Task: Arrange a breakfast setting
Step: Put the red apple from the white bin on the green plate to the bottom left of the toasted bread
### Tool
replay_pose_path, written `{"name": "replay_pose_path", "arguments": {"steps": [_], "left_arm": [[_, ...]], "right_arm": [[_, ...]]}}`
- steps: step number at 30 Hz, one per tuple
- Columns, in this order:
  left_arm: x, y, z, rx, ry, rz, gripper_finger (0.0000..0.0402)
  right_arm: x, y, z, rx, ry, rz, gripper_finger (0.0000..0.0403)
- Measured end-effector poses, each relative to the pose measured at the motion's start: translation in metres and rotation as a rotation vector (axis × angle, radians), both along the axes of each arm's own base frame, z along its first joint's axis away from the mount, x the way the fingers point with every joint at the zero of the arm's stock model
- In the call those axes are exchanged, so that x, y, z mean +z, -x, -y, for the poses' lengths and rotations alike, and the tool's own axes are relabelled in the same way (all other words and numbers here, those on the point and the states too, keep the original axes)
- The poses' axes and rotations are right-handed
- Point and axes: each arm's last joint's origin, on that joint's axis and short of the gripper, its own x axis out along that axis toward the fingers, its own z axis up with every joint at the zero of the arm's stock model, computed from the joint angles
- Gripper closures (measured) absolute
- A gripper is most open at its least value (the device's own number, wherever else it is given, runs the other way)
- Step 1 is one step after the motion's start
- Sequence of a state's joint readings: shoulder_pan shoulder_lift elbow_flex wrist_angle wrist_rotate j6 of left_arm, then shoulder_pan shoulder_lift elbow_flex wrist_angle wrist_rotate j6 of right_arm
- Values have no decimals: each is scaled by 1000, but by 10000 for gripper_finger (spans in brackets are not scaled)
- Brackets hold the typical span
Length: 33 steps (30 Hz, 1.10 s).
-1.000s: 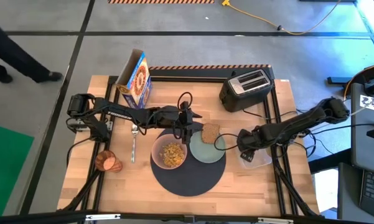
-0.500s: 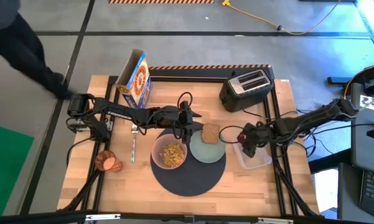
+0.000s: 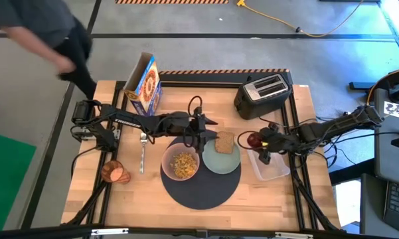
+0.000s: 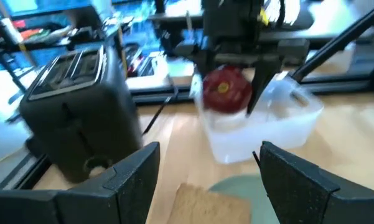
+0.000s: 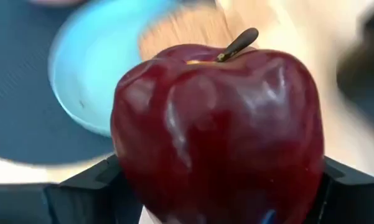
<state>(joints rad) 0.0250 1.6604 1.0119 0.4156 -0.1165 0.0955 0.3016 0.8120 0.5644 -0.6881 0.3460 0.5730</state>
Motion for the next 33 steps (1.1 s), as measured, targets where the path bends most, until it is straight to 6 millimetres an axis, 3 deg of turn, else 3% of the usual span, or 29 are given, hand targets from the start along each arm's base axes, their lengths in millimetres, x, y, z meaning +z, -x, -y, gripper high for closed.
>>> {"name": "replay_pose_path", "arguments": {"steps": [8, 20, 27, 33], "left_arm": [[12, -4, 3, -86, 19, 146, 142], [25, -4, 5, -169, 15, 287, 205], [16, -11, 9, -199, 10, 310, 207], [9, -15, 10, -202, -12, 318, 207]], "right_arm": [[18, -26, -5, 170, 240, 237, 130], [25, -61, -15, 259, 432, 421, 124], [22, -76, -21, 302, 474, 477, 123], [20, -81, -20, 236, 533, 471, 123]]}}
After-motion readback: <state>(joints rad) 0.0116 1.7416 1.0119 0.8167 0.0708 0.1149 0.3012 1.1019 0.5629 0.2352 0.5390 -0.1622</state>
